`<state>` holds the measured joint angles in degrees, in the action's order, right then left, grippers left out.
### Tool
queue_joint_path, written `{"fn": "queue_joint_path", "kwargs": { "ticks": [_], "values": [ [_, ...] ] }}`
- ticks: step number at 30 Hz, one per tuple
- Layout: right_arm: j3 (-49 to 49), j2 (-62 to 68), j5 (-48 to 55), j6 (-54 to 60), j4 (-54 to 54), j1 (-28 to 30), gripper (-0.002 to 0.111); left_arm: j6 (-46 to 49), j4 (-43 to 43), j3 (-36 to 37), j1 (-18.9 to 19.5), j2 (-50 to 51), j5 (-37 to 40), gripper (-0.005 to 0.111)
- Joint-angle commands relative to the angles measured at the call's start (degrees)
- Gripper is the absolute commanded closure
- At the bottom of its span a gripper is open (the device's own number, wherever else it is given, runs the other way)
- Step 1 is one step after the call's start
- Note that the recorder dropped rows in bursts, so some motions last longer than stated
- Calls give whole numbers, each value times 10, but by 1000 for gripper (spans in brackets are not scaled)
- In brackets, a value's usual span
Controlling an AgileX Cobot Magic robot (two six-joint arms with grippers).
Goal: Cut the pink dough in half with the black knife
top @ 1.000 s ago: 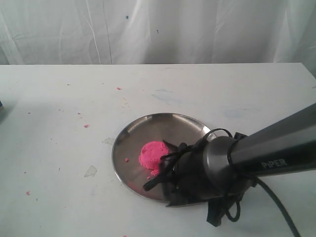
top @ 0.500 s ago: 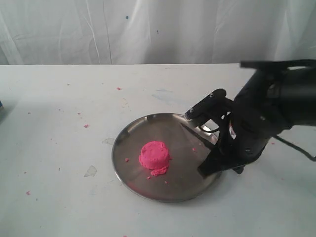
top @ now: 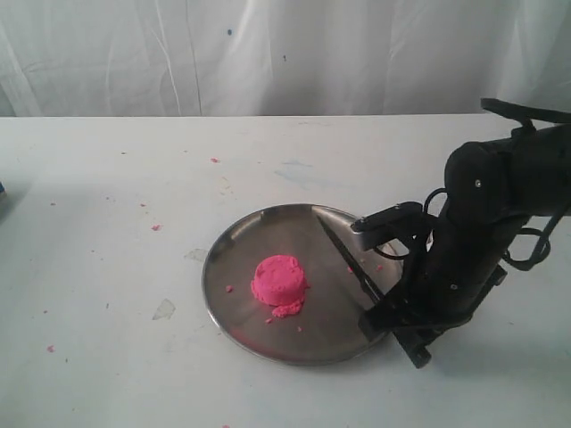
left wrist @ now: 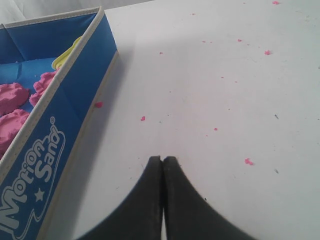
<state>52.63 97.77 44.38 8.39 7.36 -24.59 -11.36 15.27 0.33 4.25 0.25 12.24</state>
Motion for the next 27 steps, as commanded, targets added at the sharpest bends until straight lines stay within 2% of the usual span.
{"fn": "queue_joint_path", "kwargs": {
  "ticks": [1, 4, 9, 17, 27],
  "values": [
    [-1, 1, 9, 9, 9, 19, 106, 0, 0, -3, -2, -3, -2, 107],
    [-1, 1, 1, 9, 13, 28, 96, 0, 0, -3, -2, -3, -2, 107],
    [-1, 1, -6, 34, 35, 28, 94, 0, 0, -3, -2, -3, -2, 107],
    [-1, 2, -29, 34, 35, 28, 77, 0, 0, -3, -2, -3, -2, 107],
    [-1, 20, -39, 34, 34, 28, 77, 0, 0, -3, -2, -3, -2, 107]
  ]
}}
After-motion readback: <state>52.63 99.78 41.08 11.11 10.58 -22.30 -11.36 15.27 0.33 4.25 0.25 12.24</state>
